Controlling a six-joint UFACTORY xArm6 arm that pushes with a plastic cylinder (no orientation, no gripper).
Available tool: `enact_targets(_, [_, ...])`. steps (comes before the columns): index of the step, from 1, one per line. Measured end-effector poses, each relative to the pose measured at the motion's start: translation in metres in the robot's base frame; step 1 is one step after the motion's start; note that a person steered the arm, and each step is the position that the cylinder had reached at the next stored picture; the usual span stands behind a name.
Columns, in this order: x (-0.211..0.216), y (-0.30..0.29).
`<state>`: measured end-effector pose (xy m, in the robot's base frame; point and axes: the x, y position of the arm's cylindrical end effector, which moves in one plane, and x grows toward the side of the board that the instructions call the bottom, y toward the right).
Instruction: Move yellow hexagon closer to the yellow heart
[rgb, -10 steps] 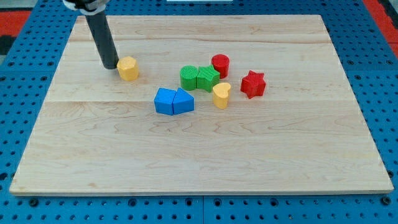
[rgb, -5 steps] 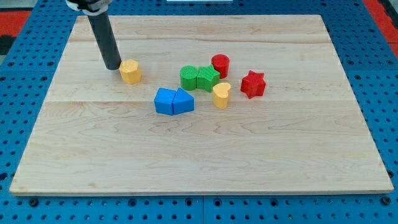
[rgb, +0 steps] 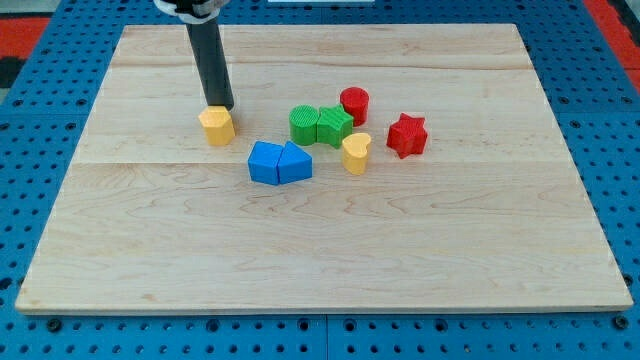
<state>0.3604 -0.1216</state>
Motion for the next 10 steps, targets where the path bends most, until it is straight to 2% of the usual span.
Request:
enact_targets(2, [0.043,0.008])
enact_targets(3, [0.049,-0.028])
enact_targets(5, [0.094,-0.035])
enact_targets(6, [0.097,-0.07])
enact_targets(7, [0.121,-0.093])
enact_targets(9, [0.127,-0.007])
enact_targets(10, [0.134,0.017])
